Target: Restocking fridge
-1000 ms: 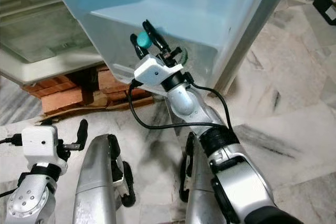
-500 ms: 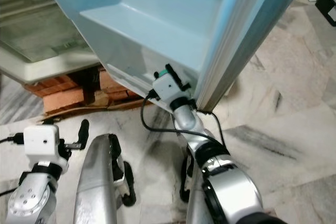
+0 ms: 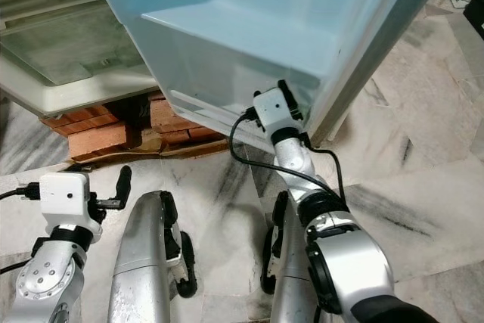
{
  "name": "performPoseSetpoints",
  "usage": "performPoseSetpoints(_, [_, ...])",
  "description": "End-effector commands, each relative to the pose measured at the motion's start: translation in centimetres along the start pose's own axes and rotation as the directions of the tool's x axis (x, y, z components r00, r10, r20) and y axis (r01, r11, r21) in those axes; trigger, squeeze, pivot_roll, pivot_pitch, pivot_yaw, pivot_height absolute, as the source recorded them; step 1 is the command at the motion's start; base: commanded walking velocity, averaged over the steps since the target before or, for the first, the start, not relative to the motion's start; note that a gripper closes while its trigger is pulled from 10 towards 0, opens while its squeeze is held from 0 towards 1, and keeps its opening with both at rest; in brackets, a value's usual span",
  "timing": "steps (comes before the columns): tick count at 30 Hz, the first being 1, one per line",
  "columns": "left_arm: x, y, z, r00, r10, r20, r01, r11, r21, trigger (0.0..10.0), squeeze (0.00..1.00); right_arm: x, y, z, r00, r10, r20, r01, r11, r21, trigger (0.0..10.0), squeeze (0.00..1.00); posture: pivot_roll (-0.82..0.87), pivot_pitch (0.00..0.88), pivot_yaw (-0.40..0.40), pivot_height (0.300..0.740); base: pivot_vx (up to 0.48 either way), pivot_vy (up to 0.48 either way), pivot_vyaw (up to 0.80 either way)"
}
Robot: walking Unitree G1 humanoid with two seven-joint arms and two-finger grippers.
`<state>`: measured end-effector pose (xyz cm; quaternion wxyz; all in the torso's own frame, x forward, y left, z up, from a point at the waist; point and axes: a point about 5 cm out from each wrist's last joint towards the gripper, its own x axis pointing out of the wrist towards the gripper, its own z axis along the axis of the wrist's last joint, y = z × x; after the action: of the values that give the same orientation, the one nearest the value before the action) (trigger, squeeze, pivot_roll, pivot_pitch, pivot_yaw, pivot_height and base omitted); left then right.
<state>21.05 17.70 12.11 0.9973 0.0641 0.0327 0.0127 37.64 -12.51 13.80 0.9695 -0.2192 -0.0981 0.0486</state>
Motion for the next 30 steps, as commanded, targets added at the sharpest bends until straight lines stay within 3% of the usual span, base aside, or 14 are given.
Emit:
performPoseSetpoints(1, [-0.3, 0.4, -0.7, 1.000, 0.006, -0.030, -0.006, 1.000, 0.013, 10.0, 0.00, -0.3, 0.3, -0.5, 1.000, 0.002, -0.027, -0.002, 1.000, 0.008, 10.0, 1.00, 0.14, 0.332, 0.068, 0.558, 0.000, 0.000, 0.00])
performPoseSetpoints(14, [0.8, 0.5, -0.7, 1.000, 0.011, -0.009, -0.011, 1.000, 0.021, 10.0, 0.00, 0.7, -2.7, 2.9, 0.981, -0.086, 0.174, 0.080, 0.996, 0.041, 10.0, 1.00, 0.09, 0.291, 0.070, 0.558, 0.000, 0.000, 0.00])
performPoseSetpoints(20, [1.1, 0.4, -1.1, 1.000, 0.026, -0.009, -0.026, 1.000, 0.010, 10.0, 0.00, -1.0, -2.7, 2.4, 0.975, -0.091, 0.204, 0.081, 0.995, 0.054, 10.0, 1.00, 0.07, 0.260, 0.062, 0.558, 0.000, 0.000, 0.00])
performPoseSetpoints(22, [1.1, 0.6, -1.4, 0.998, 0.057, -0.031, -0.057, 0.998, 0.002, 10.0, 0.00, -2.1, -3.0, 2.5, 0.970, -0.103, 0.221, 0.083, 0.992, 0.098, 10.0, 1.00, 0.06, 0.246, 0.064, 0.558, 0.000, 0.000, 0.00])
performPoseSetpoints(23, [1.2, 0.5, -1.5, 0.998, 0.049, -0.029, -0.049, 0.999, 0.000, 10.0, 0.00, -2.6, -3.0, 2.5, 0.972, -0.109, 0.209, 0.081, 0.987, 0.138, 10.0, 0.50, 0.05, 0.236, 0.065, 0.558, 0.000, 0.000, 0.00])
performPoseSetpoints(24, [1.3, 0.4, -1.5, 0.999, 0.039, -0.024, -0.039, 0.999, -0.001, 10.0, 0.00, -2.8, -3.0, 2.5, 0.973, -0.109, 0.201, 0.078, 0.985, 0.155, 10.0, 0.50, 0.05, 0.233, 0.065, 0.558, 0.000, 0.000, 0.00])
performPoseSetpoints(25, [1.3, 0.2, -1.6, 0.999, 0.035, -0.021, -0.035, 0.999, -0.003, 10.0, 0.00, -3.3, -2.6, 2.4, 0.979, -0.092, 0.182, 0.056, 0.980, 0.193, 10.0, 0.00, 0.04, 0.225, 0.065, 0.558, 0.000, 0.000, 0.00])
performPoseSetpoints(29, [1.5, 0.0, -1.9, 0.999, 0.037, -0.021, -0.037, 0.999, -0.007, 10.0, 0.00, -4.5, -1.5, 2.0, 0.987, -0.053, 0.155, 0.015, 0.971, 0.240, 10.0, 0.00, 0.02, 0.177, 0.065, 0.558, 0.000, 0.000, 0.00])
performPoseSetpoints(30, [1.7, -0.1, -1.9, 0.999, 0.037, -0.014, -0.038, 0.999, -0.012, 10.0, 0.00, -5.5, -0.8, 1.9, 0.989, -0.028, 0.143, -0.012, 0.962, 0.273, 10.0, 0.00, 0.01, 0.155, 0.063, 0.558, 0.000, 0.000, 0.00])
